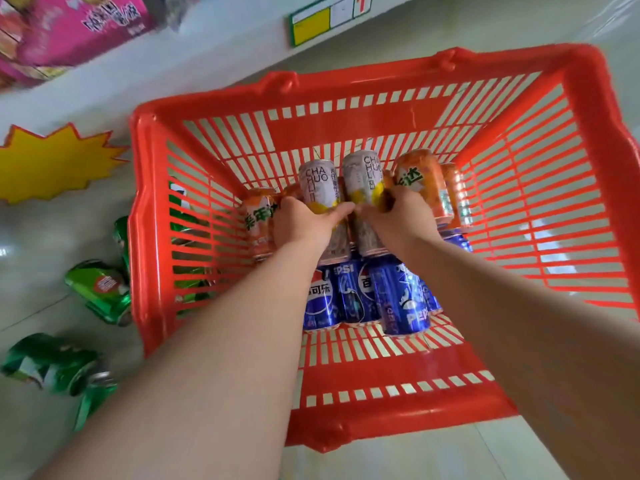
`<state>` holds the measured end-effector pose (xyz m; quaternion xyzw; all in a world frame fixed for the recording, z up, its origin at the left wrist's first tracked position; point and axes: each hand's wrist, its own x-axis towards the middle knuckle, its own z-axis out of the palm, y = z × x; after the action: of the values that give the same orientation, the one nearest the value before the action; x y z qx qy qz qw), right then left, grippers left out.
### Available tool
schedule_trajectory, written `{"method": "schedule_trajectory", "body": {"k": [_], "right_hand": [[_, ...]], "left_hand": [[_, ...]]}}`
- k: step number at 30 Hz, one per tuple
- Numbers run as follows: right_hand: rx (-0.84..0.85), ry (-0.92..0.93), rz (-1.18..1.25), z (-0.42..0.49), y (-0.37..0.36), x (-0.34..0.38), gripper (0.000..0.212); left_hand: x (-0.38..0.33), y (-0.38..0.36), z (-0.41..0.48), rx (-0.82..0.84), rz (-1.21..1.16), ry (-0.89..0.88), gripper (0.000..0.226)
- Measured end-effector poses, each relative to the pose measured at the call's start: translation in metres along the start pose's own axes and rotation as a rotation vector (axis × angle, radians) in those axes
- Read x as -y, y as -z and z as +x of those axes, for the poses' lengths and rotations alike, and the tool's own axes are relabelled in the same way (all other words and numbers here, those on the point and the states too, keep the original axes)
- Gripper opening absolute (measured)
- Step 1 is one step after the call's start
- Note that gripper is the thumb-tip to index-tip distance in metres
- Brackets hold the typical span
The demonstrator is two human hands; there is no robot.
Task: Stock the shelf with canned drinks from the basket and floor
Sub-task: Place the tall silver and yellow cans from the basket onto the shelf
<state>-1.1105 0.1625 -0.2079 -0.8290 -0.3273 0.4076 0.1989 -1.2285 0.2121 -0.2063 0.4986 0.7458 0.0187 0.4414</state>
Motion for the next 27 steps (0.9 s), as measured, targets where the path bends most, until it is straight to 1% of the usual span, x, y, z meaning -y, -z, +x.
{"method": "schedule_trajectory", "body": {"k": [1, 3, 5, 7, 10, 13, 16, 19, 22, 23, 25, 26, 27], "right_hand": [[0.006, -0.016, -0.002, 0.003, -0.001, 0.002, 0.036], [0.073, -0.099, 0.074, 0.005, 0.002, 0.011, 0.036], [0.162, -0.204, 0.21, 0.003, 0.011, 0.02, 0.042], [0.24, -0.234, 0.297, -0.005, 0.024, 0.03, 0.042], [0.331, -0.184, 0.356, -0.032, 0.042, 0.046, 0.038], [0.366, -0.156, 0.414, -0.068, 0.069, 0.073, 0.048], [0.413, -0.118, 0.47, -0.109, 0.107, 0.118, 0.05], [0.445, -0.064, 0.514, -0.151, 0.151, 0.169, 0.042], [0.478, -0.003, 0.506, -0.187, 0.192, 0.221, 0.047], [0.486, 0.018, 0.511, -0.198, 0.204, 0.238, 0.048], [0.478, 0.063, 0.505, -0.221, 0.226, 0.274, 0.043], [0.471, 0.088, 0.5, -0.231, 0.236, 0.29, 0.045], [0.465, 0.113, 0.501, -0.241, 0.246, 0.306, 0.052]], "left_hand": [[0.001, 0.001, 0.003, 0.011, 0.011, 0.005, 0.073], [0.006, 0.006, 0.008, 0.049, -0.015, 0.018, 0.066], [0.012, 0.015, 0.005, 0.09, -0.073, 0.024, 0.065], [0.017, 0.029, -0.006, 0.114, -0.15, 0.004, 0.065], [0.013, 0.06, -0.034, 0.152, -0.229, -0.062, 0.059], [-0.004, 0.104, -0.068, 0.184, -0.295, -0.081, 0.049], [-0.029, 0.155, -0.108, 0.223, -0.361, -0.078, 0.038], [-0.063, 0.212, -0.155, 0.264, -0.411, -0.128, 0.039], [-0.102, 0.274, -0.203, 0.271, -0.471, -0.21, 0.057], [-0.113, 0.292, -0.216, 0.276, -0.489, -0.227, 0.058], [-0.136, 0.33, -0.244, 0.268, -0.511, -0.262, 0.037], [-0.146, 0.349, -0.258, 0.253, -0.527, -0.274, 0.03], [-0.155, 0.366, -0.27, 0.24, -0.549, -0.286, 0.033]]}}
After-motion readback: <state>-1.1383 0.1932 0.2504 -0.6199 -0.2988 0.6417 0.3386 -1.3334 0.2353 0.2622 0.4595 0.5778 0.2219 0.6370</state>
